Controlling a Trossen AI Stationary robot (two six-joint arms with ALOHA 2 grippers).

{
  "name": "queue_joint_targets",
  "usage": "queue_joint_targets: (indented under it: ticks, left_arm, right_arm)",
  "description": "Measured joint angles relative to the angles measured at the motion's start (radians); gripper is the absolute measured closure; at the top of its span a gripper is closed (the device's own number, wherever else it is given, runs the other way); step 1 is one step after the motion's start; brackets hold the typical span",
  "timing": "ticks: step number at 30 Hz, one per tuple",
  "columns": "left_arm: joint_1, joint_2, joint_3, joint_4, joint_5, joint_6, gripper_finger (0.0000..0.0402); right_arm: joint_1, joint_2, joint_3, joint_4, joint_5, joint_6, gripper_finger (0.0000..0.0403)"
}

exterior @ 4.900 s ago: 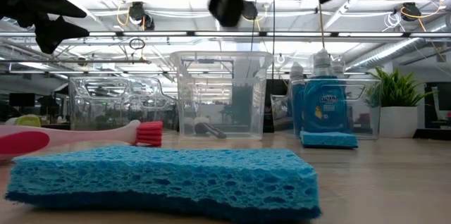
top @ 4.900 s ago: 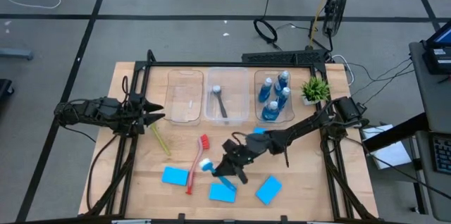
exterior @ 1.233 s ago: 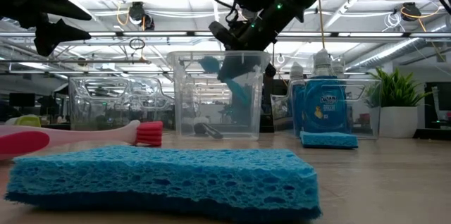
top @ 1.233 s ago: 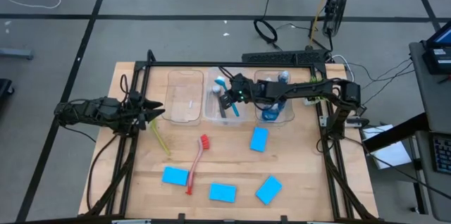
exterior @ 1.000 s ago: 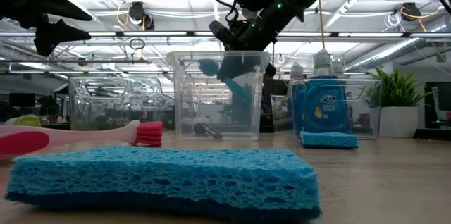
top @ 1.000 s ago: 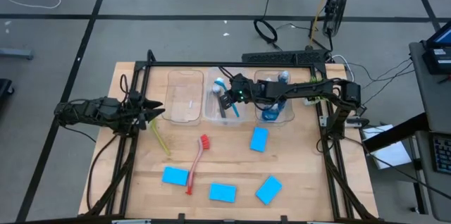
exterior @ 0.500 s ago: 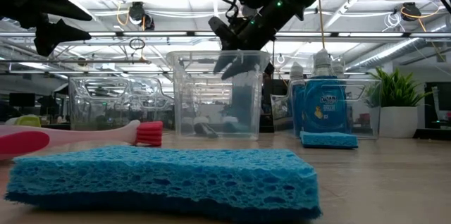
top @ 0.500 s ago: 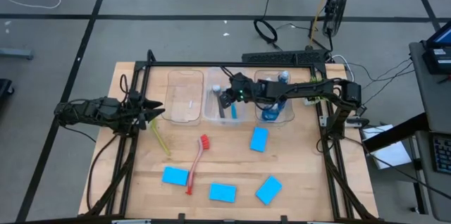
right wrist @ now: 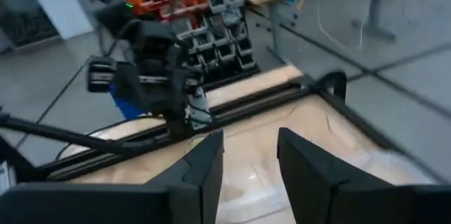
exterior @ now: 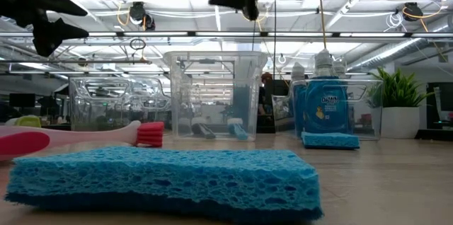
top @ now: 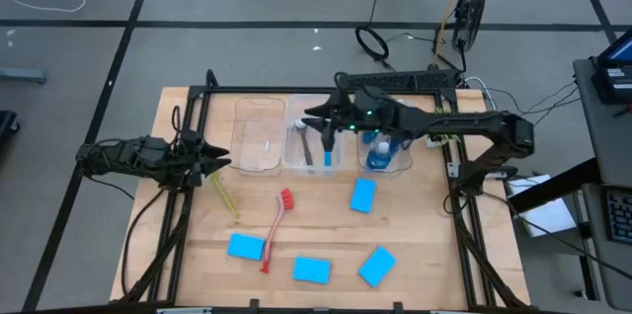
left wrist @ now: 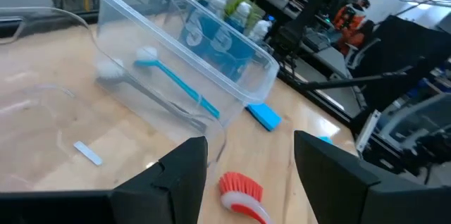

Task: Pick & Place Kitchen Sink Supplies
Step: Put the yellow green dishwashing brush into the transparent white bin

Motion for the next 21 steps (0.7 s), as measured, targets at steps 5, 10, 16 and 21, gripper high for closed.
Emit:
queue_joint_targets:
  ticks: [5,10,16,21]
  left_arm:
    - [0.000,0.000,0.000,0.000,0.019,0.000,0.0188]
    - [0.000,0.000,0.000,0.000,0.018,0.000,0.0188]
    - [0.000,0.000,0.000,0.001,0.018,-0.047,0.0188]
    - [0.000,0.000,0.000,0.001,0.018,-0.102,0.0188]
  right_arm:
    - [0.000,-0.099,0.000,-0.136,-0.025,-0.125,0.0282]
    - [0.001,-0.189,-0.021,-0.318,-0.025,-0.189,0.0287]
    - [0.006,-0.339,-0.201,-0.316,-0.052,-0.169,0.0289]
    - [0.006,-0.503,-0.411,-0.193,-0.154,-0.097,0.0289]
